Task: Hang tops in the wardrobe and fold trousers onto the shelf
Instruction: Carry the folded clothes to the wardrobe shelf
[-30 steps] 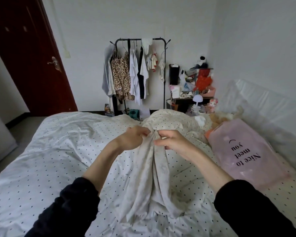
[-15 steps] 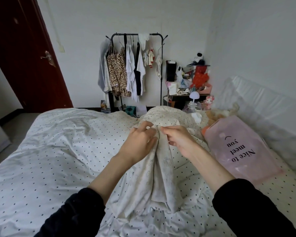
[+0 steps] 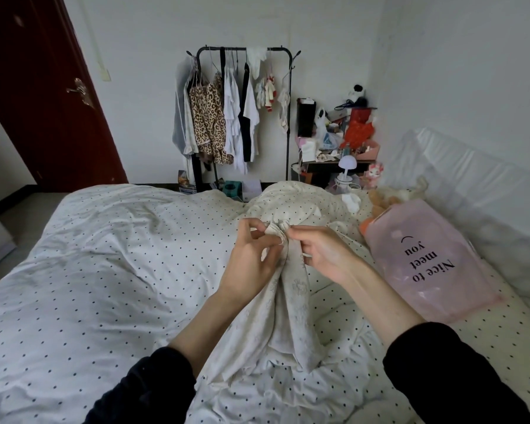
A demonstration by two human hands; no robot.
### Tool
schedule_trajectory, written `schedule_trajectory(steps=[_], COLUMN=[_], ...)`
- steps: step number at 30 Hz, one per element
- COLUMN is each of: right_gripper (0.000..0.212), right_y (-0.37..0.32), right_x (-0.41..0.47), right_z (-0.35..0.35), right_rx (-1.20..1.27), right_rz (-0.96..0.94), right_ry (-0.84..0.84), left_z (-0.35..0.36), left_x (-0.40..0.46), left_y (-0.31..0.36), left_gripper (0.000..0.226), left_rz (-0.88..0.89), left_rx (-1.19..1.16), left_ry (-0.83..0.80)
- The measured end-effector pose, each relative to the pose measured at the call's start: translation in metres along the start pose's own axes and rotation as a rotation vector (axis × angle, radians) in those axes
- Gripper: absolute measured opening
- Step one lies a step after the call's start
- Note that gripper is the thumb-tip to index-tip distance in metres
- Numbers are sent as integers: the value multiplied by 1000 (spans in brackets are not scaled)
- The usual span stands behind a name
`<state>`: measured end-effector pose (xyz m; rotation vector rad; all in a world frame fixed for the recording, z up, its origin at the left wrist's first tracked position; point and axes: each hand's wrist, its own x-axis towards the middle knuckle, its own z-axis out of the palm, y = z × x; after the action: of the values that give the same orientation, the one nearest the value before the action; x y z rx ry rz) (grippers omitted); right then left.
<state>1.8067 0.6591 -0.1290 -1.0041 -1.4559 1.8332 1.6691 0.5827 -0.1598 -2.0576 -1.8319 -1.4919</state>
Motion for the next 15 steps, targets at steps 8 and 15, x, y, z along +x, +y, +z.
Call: schedule_trajectory(steps=[8,15], right_gripper=[15,27], right_y=[14,12], right_x=[1,-1], right_z=[3,-3], right_rx=[178,8], right_rz=[52,-12], right_ry=[64,10], left_z=[10,12], left_x=[-6,-12], left_y=[-4,-8], left_gripper=[9,18], left_rz=[-14,149], left_rx=[-75,107], left_ry=[26,-130])
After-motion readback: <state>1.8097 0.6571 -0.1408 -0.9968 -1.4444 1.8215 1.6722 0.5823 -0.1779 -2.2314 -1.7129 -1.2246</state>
